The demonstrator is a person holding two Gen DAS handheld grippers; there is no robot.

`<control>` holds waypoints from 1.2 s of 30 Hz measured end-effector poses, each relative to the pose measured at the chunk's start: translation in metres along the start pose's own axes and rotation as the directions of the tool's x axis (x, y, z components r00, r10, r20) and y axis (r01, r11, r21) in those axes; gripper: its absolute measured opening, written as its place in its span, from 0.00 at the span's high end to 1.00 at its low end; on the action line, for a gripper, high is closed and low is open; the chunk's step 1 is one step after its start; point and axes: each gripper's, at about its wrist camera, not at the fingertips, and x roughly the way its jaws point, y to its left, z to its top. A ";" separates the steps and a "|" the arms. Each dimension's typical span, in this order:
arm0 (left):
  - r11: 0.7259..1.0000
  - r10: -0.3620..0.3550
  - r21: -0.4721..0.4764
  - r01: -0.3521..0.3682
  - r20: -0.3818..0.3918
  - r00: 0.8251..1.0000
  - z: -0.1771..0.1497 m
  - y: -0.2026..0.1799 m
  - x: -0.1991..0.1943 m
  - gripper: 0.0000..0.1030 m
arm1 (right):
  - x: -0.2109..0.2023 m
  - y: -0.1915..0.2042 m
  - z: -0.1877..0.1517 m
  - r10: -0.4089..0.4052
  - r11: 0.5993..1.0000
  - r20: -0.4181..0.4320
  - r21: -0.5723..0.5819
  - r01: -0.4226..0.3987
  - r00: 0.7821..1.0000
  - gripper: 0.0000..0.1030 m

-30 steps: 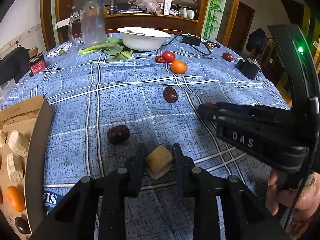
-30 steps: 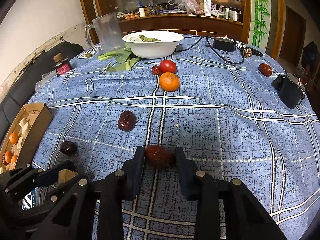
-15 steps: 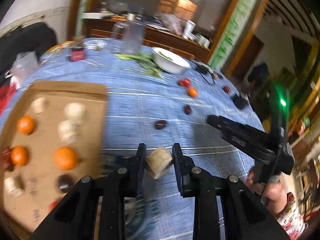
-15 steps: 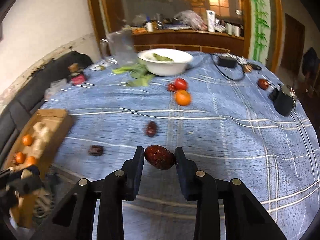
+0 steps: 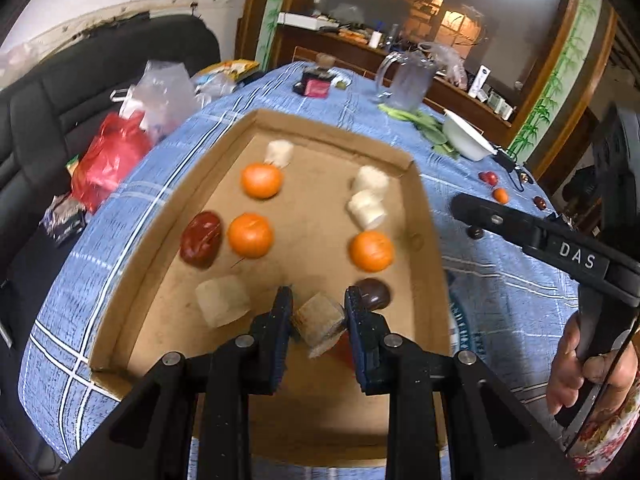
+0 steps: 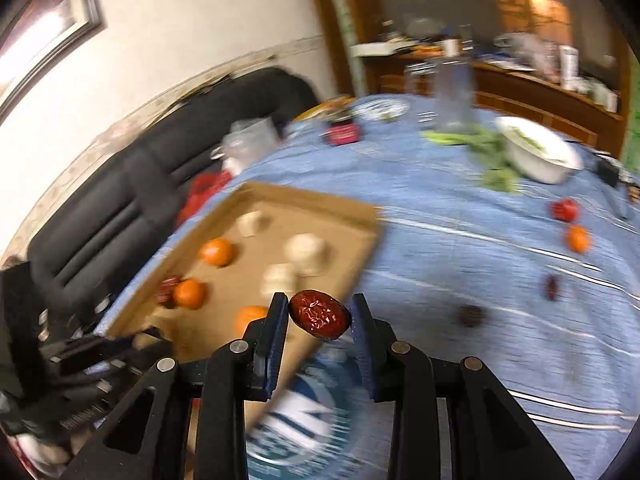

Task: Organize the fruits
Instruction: 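Lower the block and date into the box and open both grippers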

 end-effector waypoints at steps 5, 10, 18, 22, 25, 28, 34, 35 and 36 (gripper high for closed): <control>1.000 0.028 0.003 -0.028 -0.016 0.999 -0.004 0.009 0.009 0.75 | 0.041 0.031 0.004 0.066 0.997 -0.081 -0.036 -0.069 0.995 0.66; 1.000 0.019 0.001 -0.019 -0.027 0.999 -0.004 0.010 0.017 0.75 | 0.070 0.040 0.007 0.069 0.996 -0.133 -0.042 -0.075 0.989 0.66; 1.000 0.011 -0.005 -0.011 -0.045 0.999 -0.005 0.009 0.028 0.75 | 0.087 0.051 0.009 0.009 0.993 -0.167 -0.115 -0.029 0.986 0.66; 1.000 0.006 -0.019 -0.007 -0.044 0.999 -0.005 0.011 0.028 0.75 | 0.091 0.056 0.009 -0.012 0.990 -0.164 -0.143 -0.012 0.986 0.66; 0.999 0.001 -0.038 -0.002 -0.045 0.999 -0.004 0.014 0.026 0.75 | 0.092 0.059 0.008 -0.020 0.988 -0.160 -0.152 -0.005 0.987 0.66; 0.999 -0.008 -0.052 0.006 -0.043 0.999 -0.005 0.016 0.023 0.75 | 0.091 0.059 0.008 -0.026 0.988 -0.153 -0.154 0.002 0.988 0.64; 0.998 -0.023 -0.051 0.022 -0.021 1.000 -0.007 0.013 0.012 0.69 | 0.081 0.058 0.008 -0.028 0.990 -0.117 -0.138 0.012 0.993 0.51; 0.998 -0.025 -0.051 0.024 -0.015 1.000 -0.007 0.012 0.009 0.66 | 0.076 0.057 0.009 -0.033 0.991 -0.102 -0.132 0.019 0.994 0.51; 0.998 -0.028 -0.051 0.028 -0.008 1.000 -0.007 0.013 0.006 0.66 | 0.069 0.054 0.010 -0.034 0.993 -0.083 -0.120 0.023 0.996 0.51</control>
